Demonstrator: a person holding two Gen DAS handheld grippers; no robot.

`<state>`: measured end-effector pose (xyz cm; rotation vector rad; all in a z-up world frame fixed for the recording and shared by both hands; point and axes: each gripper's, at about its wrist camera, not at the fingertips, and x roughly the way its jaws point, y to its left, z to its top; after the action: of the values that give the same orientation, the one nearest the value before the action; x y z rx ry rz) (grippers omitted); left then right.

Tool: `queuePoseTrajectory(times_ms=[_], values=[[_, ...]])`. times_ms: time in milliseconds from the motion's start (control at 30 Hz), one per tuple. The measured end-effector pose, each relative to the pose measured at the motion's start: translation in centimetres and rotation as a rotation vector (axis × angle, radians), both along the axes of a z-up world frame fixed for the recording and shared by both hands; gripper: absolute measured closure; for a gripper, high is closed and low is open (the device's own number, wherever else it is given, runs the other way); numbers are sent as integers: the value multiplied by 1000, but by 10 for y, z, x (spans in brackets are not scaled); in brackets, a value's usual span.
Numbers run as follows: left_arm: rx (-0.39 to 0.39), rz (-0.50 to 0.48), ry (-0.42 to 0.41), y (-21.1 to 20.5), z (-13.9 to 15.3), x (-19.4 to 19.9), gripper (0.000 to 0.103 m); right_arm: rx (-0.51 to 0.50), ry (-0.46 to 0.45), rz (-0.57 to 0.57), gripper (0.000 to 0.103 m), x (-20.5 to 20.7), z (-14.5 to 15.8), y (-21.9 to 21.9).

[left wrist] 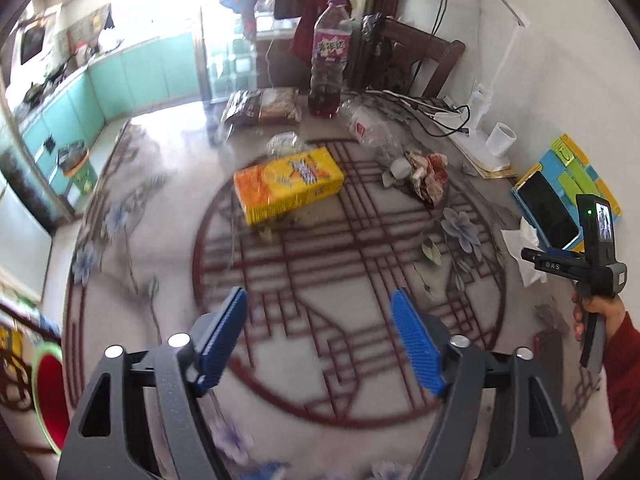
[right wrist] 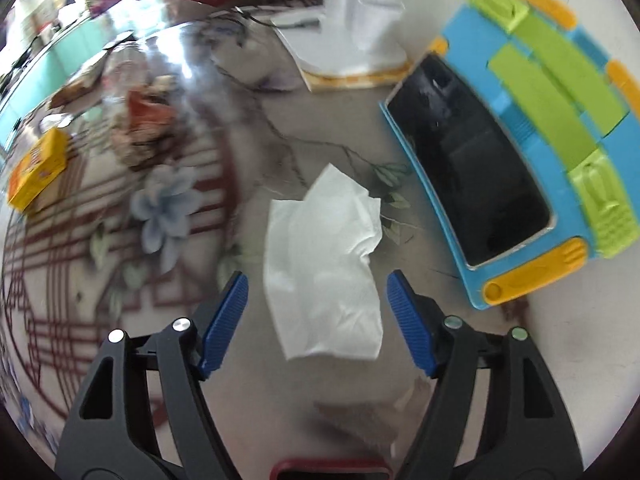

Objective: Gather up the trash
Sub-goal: 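Grasp the white tissue with the right gripper while the left grasps the yellow iced tea carton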

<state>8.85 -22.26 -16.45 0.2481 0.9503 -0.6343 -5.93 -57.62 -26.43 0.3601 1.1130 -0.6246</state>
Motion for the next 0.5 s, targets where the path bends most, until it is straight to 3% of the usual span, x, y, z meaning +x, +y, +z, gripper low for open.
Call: queuePoseTrajectory(times_ms=[200,300,333,367,400,433,500], values=[[77,-132,-46,-37,-16,64,27,82,16,-17,33,5,-22,-19],[188,-246,-67,-64,-32,93,23,98,19,-5,35,8,-27,-18],[221,-290,-89,-73,-37,101,23,88,26,16,45,11,-27,-15],[244,-328,-109,-80,-42,109,23,88,19,37,64,14,-25,-12],[261,-361,-118,-86,-46,117,23,88,19,47,74,17,-26,-11],[283,-395,-116,-93,-52,128,23,104,14,62,90,21,-24,-9],[339,-438,-112,-106,-63,144,23,142,-8,82,91,31,-23,-1]])
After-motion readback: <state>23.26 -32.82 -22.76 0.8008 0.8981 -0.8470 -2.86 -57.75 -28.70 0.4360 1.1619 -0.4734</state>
